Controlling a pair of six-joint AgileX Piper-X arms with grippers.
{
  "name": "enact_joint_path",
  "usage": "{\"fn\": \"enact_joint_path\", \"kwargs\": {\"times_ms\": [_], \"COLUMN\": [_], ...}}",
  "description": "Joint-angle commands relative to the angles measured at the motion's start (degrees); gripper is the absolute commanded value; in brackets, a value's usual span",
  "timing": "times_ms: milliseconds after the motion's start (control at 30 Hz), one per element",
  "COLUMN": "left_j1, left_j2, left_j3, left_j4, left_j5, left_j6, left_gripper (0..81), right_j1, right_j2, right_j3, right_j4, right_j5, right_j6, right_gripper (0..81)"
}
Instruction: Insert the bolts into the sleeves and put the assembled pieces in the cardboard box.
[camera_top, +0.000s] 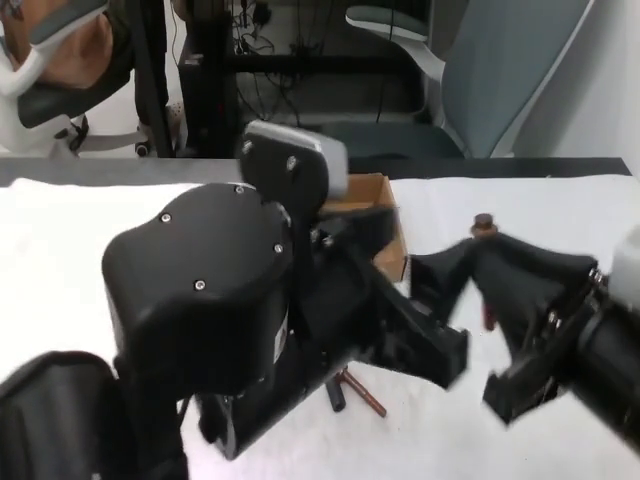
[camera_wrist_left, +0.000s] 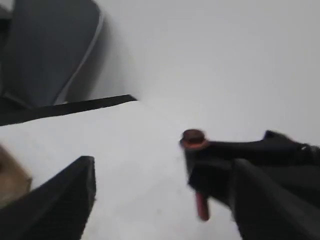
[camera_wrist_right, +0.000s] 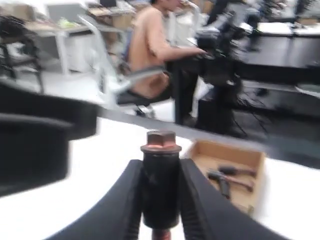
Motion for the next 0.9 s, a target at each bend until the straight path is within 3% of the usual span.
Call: {"fn": "enact_joint_path", "kwargs": {"times_ms": [0, 67, 100, 333, 567, 667, 733, 800, 867], "left_j1": [0.5, 1.6, 2.4, 9.9, 14.3, 14.9, 14.9, 14.9, 15.2], "left_j2": [-0.8, 0.8, 2.4, 14.8, 23.9, 26.3, 27.2, 27.5, 27.4], "left_j3": [-0.6, -1.2, -1.7, -7.4, -11.9, -13.7, -14.3, -14.4, -14.4], "left_j4": [11.8, 19.6, 23.1, 34.0, 37.8, 39.4, 40.2, 41.1, 41.7], "left_j5": [-6.1, -5.5, -4.2, 4.6, 4.9, 6.1, 5.7, 3.4, 1.1], "left_j6": [-5.6, -8.1, -9.1, -13.1, -14.1, -13.9, -14.1, -16.1, -16.1], "left_gripper": [43.4, 10.9, 0.6, 0.6, 0.4, 11.2, 28.6, 38.4, 38.8], "right_j1": [-4.5, -7.7, -9.5, -17.4, -20.5, -21.1, -21.1, -21.1, -21.1], "right_j2": [1.2, 3.9, 5.8, 25.9, 45.2, 53.0, 57.9, 61.7, 65.1], "right_j3": [-5.5, -9.1, -11.3, -28.3, -46.3, -53.8, -58.9, -62.7, -65.9], "right_j4": [6.4, 9.9, 12.0, 23.6, 30.0, 33.3, 36.0, 37.6, 38.7], "right_j5": [0.6, -1.9, -3.8, -12.9, -14.6, -16.2, -17.5, -18.9, -19.7], "right_j6": [0.2, -0.5, -0.5, -1.8, -3.0, -3.0, -3.0, -3.9, -4.3], "right_gripper": [0.6, 0.6, 0.6, 0.6, 0.6, 0.6, 0.6, 0.6, 0.6]}}
